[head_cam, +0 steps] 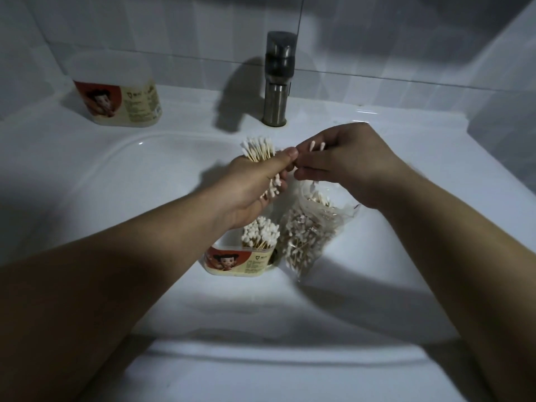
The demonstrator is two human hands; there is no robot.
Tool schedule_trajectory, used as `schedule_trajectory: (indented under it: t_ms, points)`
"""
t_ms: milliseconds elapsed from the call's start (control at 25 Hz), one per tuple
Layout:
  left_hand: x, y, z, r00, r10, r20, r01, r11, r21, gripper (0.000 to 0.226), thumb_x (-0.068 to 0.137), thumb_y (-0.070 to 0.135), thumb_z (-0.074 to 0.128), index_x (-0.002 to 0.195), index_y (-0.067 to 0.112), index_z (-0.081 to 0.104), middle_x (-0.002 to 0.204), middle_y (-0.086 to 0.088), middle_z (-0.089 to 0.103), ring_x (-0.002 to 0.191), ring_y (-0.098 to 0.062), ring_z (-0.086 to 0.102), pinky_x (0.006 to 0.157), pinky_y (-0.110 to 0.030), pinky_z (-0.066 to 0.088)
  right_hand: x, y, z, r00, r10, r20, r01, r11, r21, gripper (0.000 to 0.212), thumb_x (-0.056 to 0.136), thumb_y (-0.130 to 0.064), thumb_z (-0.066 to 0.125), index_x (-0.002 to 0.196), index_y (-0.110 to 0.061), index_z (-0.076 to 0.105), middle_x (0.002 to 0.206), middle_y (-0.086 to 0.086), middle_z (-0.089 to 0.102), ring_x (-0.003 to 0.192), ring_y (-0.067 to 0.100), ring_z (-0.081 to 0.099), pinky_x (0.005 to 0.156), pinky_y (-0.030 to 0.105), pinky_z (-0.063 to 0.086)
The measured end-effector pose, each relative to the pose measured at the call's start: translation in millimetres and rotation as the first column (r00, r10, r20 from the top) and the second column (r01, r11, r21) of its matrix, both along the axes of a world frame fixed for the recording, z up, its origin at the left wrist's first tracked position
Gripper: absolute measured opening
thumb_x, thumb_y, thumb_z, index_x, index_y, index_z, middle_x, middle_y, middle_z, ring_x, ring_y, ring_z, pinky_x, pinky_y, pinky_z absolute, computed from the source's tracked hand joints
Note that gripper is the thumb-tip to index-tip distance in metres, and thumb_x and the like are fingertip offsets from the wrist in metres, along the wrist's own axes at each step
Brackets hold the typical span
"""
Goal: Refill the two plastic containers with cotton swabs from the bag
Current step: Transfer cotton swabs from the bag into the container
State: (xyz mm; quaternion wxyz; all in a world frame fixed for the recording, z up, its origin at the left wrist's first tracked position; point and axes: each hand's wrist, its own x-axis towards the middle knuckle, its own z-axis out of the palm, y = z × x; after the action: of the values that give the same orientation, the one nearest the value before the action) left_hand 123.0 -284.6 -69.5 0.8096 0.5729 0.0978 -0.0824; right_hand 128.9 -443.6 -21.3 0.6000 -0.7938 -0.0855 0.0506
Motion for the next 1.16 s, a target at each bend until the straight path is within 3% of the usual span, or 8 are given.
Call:
schedule_trajectory:
  t_ms: [360, 560, 720, 800, 880, 960, 1080, 1160]
  points:
    - [1.7, 3.1, 8.6, 0.993, 0.113, 0.015, -0.114, 0.993, 0.036, 0.019, 0.105, 0.027, 0.055, 0.097, 0.012, 0.064, 0.073, 0.001, 0.073, 0.069, -0.013, 0.066, 0.066, -0.028, 0.060, 1.1, 1.8, -2.1, 0.999, -0.035, -0.032, 0.033, 0.998, -0.062, 0.004, 0.087, 0.001, 0.074, 0.090, 0.004, 0.073, 0.075, 0.013, 0.074, 0.068, 0.028, 0.074, 0.064, 0.030, 0.061]
    - [4.5, 6.4, 12.3, 0.991, 0.121, 0.058, -0.128, 0.983, 0.129, 0.024, 0.105, 0.031, 0.053, 0.087, 0.017, 0.059, 0.061, 0.004, 0.053, 0.058, -0.012, 0.048, 0.053, -0.027, 0.048, 3.5, -0.7, -3.5, 0.997, -0.075, -0.005, 0.075, 0.996, -0.050, 0.002, 0.088, 0.001, 0.072, 0.090, 0.002, 0.073, 0.080, 0.018, 0.074, 0.065, 0.025, 0.072, 0.074, 0.034, 0.064]
    - [0.0, 3.1, 10.8, 0.989, 0.009, 0.147, -0.044, 0.970, 0.237, 0.030, 0.105, 0.036, 0.053, 0.097, 0.010, 0.065, 0.081, -0.005, 0.071, 0.072, -0.019, 0.069, 0.064, -0.031, 0.060, 1.1, 1.9, -4.0, 0.999, -0.034, 0.013, 0.035, 0.997, -0.065, 0.017, 0.095, -0.020, 0.069, 0.092, -0.005, 0.078, 0.086, 0.013, 0.076, 0.068, 0.020, 0.069, 0.068, 0.029, 0.058]
    - [-2.9, 2.8, 10.7, 0.984, -0.070, 0.165, 0.031, 0.973, 0.230, 0.031, 0.106, 0.035, 0.052, 0.111, 0.008, 0.068, 0.093, -0.009, 0.077, 0.084, -0.022, 0.076, 0.074, -0.036, 0.063, -2.1, 4.5, -2.2, 0.997, -0.048, 0.057, 0.056, 0.989, -0.140, 0.021, 0.096, -0.032, 0.067, 0.085, -0.019, 0.080, 0.074, 0.001, 0.073, 0.062, 0.013, 0.061, 0.058, 0.024, 0.050]
    - [-4.9, 2.8, 12.0, 0.980, -0.107, 0.168, 0.072, 0.976, 0.204, 0.028, 0.106, 0.033, 0.051, 0.106, 0.010, 0.068, 0.083, -0.005, 0.075, 0.071, -0.017, 0.072, 0.067, -0.032, 0.062, -3.6, 5.2, -1.6, 0.991, -0.053, 0.124, 0.083, 0.964, -0.252, 0.028, 0.096, -0.040, 0.065, 0.075, -0.026, 0.077, 0.058, -0.004, 0.060, 0.053, 0.012, 0.048, 0.047, 0.019, 0.040]
    - [-3.6, 3.5, 12.4, 0.982, -0.093, 0.162, 0.054, 0.971, 0.234, 0.027, 0.106, 0.034, 0.051, 0.096, 0.014, 0.065, 0.067, 0.002, 0.063, 0.056, -0.010, 0.058, 0.057, -0.027, 0.056, -2.5, 4.4, -3.6, 0.983, 0.007, 0.185, 0.067, 0.918, -0.391, 0.038, 0.098, -0.044, 0.060, 0.077, -0.016, 0.076, 0.054, -0.001, 0.055, 0.048, 0.012, 0.045, 0.043, 0.017, 0.036]
    - [1.6, 7.2, 9.2, 0.986, -0.037, 0.161, -0.014, 0.953, 0.303, 0.026, 0.104, 0.038, 0.054, 0.096, 0.015, 0.062, 0.064, 0.005, 0.052, 0.053, -0.008, 0.049, 0.052, -0.026, 0.050, -6.0, 6.0, -1.4, 0.969, 0.148, 0.199, -0.014, 0.835, -0.551, 0.027, 0.099, -0.033, 0.059, 0.084, -0.018, 0.076, 0.055, -0.007, 0.065, 0.041, 0.004, 0.054, 0.043, 0.015, 0.042]
    - [3.3, 9.7, 7.8, 0.985, 0.011, 0.170, -0.064, 0.947, 0.314, 0.026, 0.102, 0.039, 0.059, 0.092, 0.015, 0.063, 0.064, 0.005, 0.053, 0.054, -0.008, 0.050, 0.053, -0.025, 0.050, -12.0, 6.4, 2.1, 0.963, 0.256, 0.085, -0.160, 0.796, -0.584, 0.018, 0.096, -0.019, 0.061, 0.088, -0.015, 0.076, 0.060, -0.001, 0.069, 0.043, 0.008, 0.060, 0.046, 0.022, 0.049]
